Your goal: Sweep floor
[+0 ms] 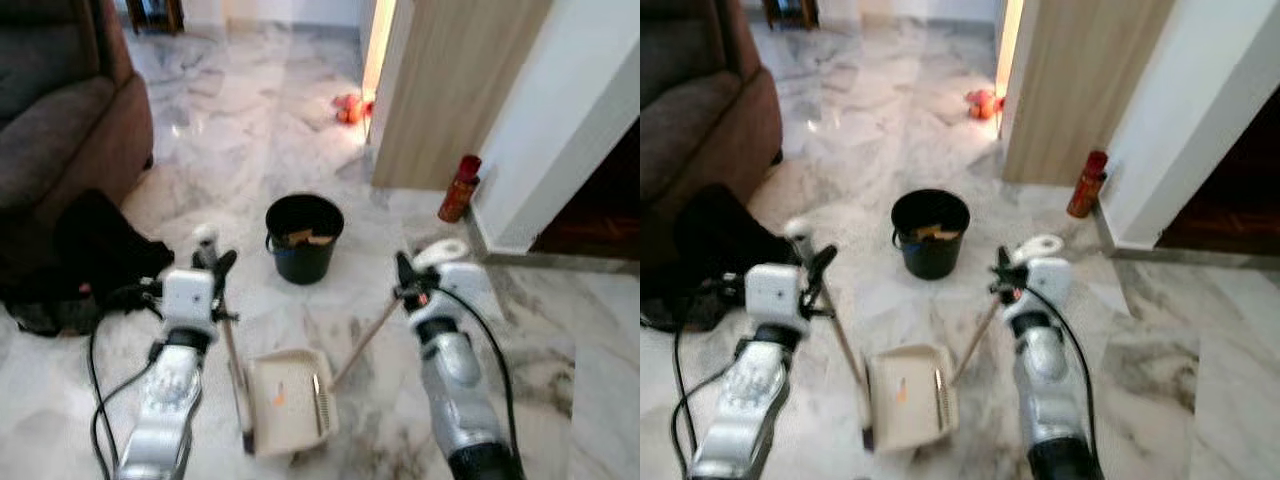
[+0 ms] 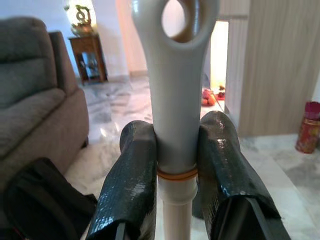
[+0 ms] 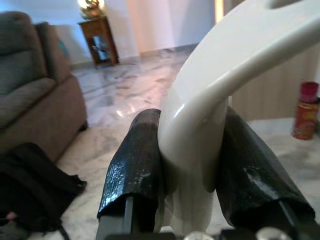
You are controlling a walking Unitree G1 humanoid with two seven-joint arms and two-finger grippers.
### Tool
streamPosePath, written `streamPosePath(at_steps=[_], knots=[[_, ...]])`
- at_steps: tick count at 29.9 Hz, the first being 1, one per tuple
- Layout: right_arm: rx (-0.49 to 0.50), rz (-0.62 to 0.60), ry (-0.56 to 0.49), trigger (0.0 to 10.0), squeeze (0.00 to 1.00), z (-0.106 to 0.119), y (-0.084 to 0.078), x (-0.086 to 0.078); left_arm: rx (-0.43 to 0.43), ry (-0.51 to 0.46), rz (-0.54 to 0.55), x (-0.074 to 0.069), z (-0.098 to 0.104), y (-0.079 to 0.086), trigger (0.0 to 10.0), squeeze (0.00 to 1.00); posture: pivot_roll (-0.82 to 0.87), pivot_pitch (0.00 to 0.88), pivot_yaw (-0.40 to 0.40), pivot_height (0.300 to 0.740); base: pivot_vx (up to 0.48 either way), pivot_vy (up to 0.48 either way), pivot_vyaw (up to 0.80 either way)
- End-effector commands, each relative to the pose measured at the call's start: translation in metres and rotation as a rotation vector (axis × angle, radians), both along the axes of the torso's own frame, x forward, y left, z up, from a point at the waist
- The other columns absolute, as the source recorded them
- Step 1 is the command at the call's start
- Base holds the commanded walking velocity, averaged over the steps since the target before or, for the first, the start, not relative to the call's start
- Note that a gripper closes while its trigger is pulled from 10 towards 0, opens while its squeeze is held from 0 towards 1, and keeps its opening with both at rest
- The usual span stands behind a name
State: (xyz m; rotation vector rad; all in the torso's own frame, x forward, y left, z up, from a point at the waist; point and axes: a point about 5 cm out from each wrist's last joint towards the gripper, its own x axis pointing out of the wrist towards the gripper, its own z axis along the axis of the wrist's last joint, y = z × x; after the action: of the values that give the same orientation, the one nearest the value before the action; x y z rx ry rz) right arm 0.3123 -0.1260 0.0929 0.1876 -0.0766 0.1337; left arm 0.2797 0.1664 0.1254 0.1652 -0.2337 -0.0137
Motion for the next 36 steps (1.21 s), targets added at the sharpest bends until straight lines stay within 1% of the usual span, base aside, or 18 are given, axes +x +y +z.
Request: streamPosePath(at_steps=[1,16,36], knots=[[0.038,-0.005,-0.049,10.0,0.0,0.0102,-0.0002,0.0018,0.017,-0.042,-0.003,0.0003,0.0084,-0.0023,10.0,0.0,0.13,0.044,-0.046,0.74,0.251,0.0,0.0],[0.033,0.004,-0.053,10.0,0.0,0.0111,0.0012,0.0017,0.015,-0.038,-0.005,0.0001,0.0075,-0.0031,10.0,0.0,0.13,0.043,-0.048,0.74,0.248,0.0,0.0],[0.055,0.008,-0.046,10.0,0.0,0.0104,0.0006,0.0022,0.017,-0.029,0.003,0.0006,0.0062,-0.0032,10.0,0.0,0.13,0.051,-0.049,0.74,0.284,0.0,0.0]])
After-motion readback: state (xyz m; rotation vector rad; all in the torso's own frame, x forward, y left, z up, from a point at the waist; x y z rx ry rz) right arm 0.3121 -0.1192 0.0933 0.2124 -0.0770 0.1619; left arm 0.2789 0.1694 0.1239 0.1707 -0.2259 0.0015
